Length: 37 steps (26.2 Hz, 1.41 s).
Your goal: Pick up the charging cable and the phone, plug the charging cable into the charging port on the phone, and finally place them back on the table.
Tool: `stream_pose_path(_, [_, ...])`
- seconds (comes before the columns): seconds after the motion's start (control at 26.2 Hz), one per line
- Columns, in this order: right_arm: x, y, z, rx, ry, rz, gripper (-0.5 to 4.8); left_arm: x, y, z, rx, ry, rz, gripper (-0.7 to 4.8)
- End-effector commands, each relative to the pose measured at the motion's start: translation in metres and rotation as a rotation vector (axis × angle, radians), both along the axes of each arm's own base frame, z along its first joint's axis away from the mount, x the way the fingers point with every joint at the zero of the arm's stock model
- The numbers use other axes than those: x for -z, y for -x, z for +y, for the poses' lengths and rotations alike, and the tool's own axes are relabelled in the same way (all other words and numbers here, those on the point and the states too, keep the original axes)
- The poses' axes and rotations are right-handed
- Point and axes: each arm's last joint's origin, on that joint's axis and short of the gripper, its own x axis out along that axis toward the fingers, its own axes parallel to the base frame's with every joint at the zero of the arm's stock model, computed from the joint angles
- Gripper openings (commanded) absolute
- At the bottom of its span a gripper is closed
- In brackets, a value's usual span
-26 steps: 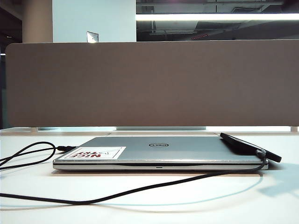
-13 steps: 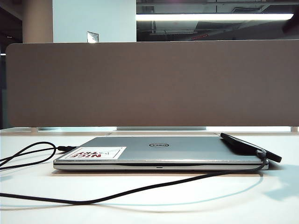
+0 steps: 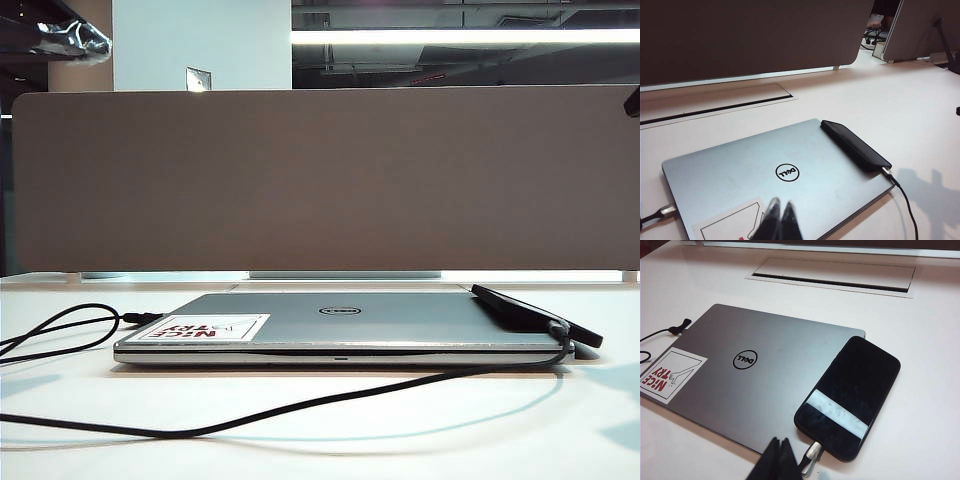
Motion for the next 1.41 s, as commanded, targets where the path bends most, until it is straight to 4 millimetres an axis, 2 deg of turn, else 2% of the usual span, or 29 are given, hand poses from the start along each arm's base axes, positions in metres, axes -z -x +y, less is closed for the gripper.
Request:
stream_pose_path(0.04, [-0.004, 0.000, 0.000, 0.001, -0.006, -0.023, -0.01, 0.002, 0.000, 0.000, 0.004, -0.012, -0.061, -0.06])
stream_pose_path(0.23, [-0.004, 0.000, 0.000, 0.001, -0.006, -0.023, -0.01, 0.007, 0.000, 0.000, 0.003, 0.000, -0.078, -0.06])
stream_pose_path(0.46, [-0.004, 0.000, 0.000, 0.001, -0.006, -0.023, -0.01, -0.007, 0.006, 0.007, -0.026, 0.072, -0.189, -0.06])
stream_pose_path(0.61, [-0.004, 0.000, 0.000, 0.001, -0.006, -0.023, -0.01, -0.011, 0.007, 0.030, -0.194, 0.076, -0.234, -0.06])
stream_pose_path(0.8, [-0.004, 0.000, 0.000, 0.001, -0.006, -0.023, -0.01, -0.006, 0.015, 0.057, -0.422, 0.035, -0.226, -0.06])
stream_pose_path(0.88, [-0.004, 0.000, 0.000, 0.002, -0.006, -0.023, -0.01, 0.004, 0.021, 0.067, -0.524, 0.033, -0.258, -0.06])
stream_pose_path(1.07, [-0.004, 0.000, 0.000, 0.001, -0.006, -0.023, -0.01, 0.019, 0.025, 0.075, -0.619, 0.025, -0.277, -0.06])
stream_pose_path(1.26, [-0.003, 0.000, 0.000, 0.002, -0.006, -0.021, -0.01, 0.039, 0.018, 0.077, -0.630, 0.008, -0.223, -0.06])
stream_pose_path(1.41, [-0.003, 0.000, 0.000, 0.002, -0.006, -0.022, -0.01, 0.066, 0.012, 0.077, -0.628, -0.034, -0.142, -0.06])
